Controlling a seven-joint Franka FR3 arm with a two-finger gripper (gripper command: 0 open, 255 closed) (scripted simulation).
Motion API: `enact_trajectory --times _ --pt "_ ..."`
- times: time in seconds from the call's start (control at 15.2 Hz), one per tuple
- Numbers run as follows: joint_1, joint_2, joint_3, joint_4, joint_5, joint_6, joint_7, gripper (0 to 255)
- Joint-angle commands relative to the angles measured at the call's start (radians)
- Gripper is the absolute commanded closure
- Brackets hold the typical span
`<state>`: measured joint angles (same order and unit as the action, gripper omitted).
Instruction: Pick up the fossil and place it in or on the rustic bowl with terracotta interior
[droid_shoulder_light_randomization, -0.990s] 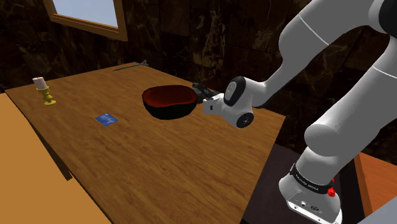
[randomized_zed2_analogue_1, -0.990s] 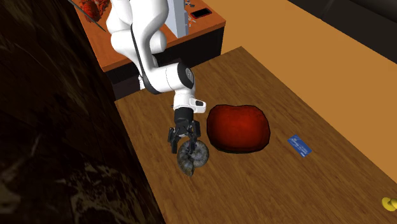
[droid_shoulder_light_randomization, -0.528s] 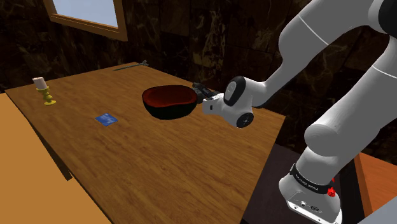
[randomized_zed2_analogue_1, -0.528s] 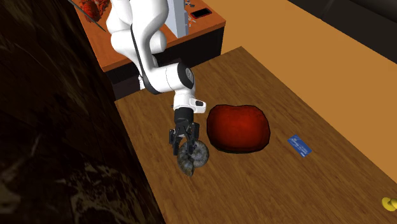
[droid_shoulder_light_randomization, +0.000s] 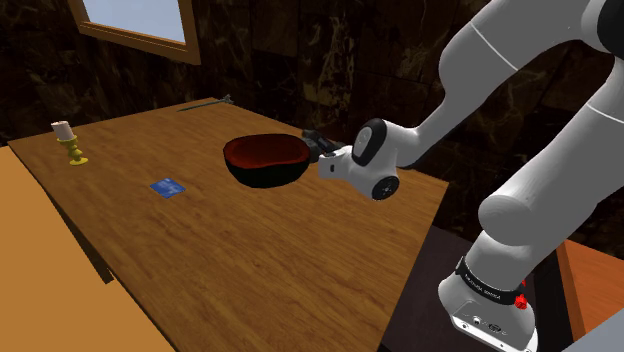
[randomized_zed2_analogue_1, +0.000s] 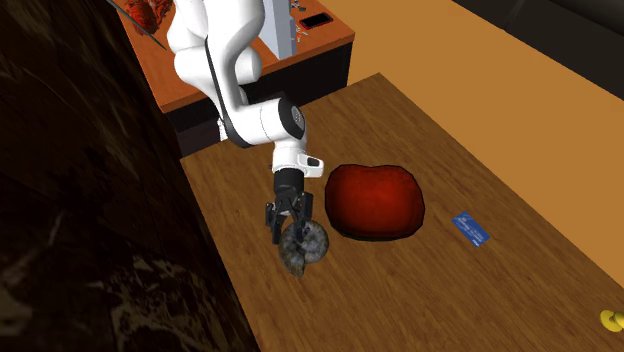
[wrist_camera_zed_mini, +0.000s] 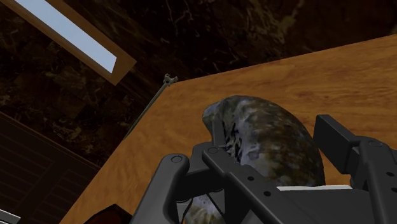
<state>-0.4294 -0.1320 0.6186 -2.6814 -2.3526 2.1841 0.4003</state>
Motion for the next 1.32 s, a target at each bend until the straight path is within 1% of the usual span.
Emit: enact_trajectory --times 0.0,0.59,1.25 --pt "0.001 -0.026 -0.004 0.003 0.009 0.029 -0.008 255" --pt "0.004 -0.168 -0.039 0.026 0.056 0.186 -0.068 255" --pt "0.002 -0.291 -0.086 0.068 0.118 0.342 -0.163 255"
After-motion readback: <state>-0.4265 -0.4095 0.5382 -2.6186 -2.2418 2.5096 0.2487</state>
